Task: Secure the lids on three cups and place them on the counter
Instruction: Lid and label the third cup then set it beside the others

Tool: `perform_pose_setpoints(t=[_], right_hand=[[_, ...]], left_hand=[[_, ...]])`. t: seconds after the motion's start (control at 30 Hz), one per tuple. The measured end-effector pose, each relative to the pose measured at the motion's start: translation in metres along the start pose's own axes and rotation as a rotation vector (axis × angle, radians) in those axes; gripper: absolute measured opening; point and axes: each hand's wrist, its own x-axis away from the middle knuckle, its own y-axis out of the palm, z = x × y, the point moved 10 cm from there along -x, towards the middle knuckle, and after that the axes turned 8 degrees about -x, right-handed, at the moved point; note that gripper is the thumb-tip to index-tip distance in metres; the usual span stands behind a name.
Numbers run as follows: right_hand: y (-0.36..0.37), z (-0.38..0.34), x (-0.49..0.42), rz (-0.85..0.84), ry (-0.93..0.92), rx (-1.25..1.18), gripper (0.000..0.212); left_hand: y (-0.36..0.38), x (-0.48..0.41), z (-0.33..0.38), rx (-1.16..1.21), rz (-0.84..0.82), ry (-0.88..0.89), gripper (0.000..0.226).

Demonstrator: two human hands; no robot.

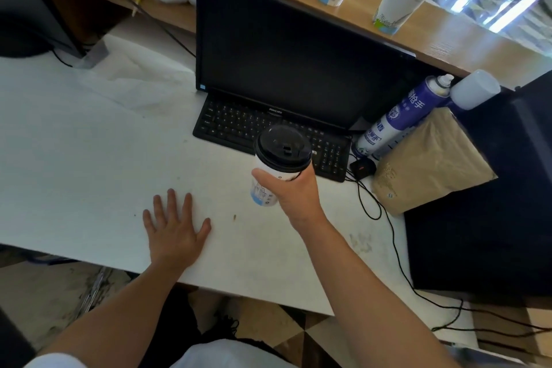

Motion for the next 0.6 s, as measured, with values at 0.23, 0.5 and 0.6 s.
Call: perform_pose_setpoints(t=[0.23, 0.5, 0.6], right_hand=[[-0.009, -0.013, 0.001, -0.011, -0.034, -0.070, 0.075], [-0.016, -0.028, 0.012, -0.031, -0.061, -0.161, 0.077], [-0.016, -0.027, 0.017, -0.063, -0.030, -0.165, 0.080]], left_hand=[[0.006, -0.005, 0.000, -0.018, -0.122, -0.006, 0.085], [-0.028, -0.008, 0.020, 0.021, -0.613, 0.054, 0.118], [-0.095, -0.003, 0.074, 0.462, -0.533, 0.206, 0.105]])
